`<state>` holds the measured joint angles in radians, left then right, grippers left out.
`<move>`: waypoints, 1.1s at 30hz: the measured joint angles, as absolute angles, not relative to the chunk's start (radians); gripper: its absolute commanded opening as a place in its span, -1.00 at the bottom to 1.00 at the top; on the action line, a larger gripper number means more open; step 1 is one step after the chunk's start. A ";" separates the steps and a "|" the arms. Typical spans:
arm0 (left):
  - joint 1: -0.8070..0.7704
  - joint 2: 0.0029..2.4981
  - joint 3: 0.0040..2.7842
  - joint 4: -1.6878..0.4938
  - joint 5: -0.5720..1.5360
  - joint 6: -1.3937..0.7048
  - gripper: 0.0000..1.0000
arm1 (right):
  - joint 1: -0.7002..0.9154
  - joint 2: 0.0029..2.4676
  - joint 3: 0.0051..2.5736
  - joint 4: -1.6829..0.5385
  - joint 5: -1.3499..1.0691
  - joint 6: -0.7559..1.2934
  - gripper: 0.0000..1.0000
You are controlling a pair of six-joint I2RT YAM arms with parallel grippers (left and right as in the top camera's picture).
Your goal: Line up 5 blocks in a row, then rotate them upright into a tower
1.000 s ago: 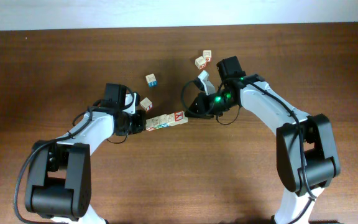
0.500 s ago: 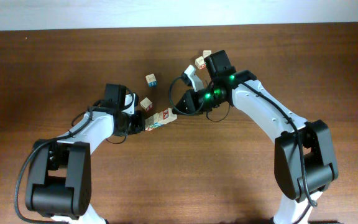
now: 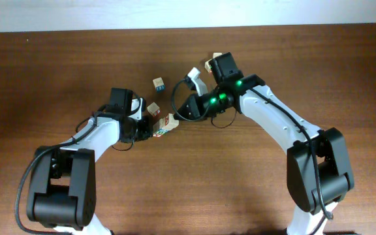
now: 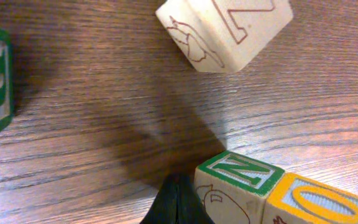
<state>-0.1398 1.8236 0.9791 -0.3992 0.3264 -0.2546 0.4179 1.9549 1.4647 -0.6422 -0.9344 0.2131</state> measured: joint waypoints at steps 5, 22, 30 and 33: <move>-0.140 1.824 0.979 -0.397 0.345 -0.255 -1.00 | 0.427 1.955 1.466 -0.631 -0.953 0.230 -0.92; -0.154 1.824 0.979 -0.393 0.411 -0.255 -1.00 | 0.442 1.955 1.468 -0.583 -0.967 0.278 -0.92; -0.158 1.824 0.979 -0.409 0.421 -0.255 -1.00 | 0.442 1.955 1.468 -0.574 -0.966 0.289 -0.92; -0.158 1.824 0.979 -0.421 0.425 -0.255 -1.00 | 0.442 1.955 1.468 -0.574 -0.966 0.292 -0.92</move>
<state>-0.1581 1.8236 0.9791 -0.4213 0.4248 -0.2546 0.4423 1.9549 1.4681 -0.5735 -0.9657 0.2924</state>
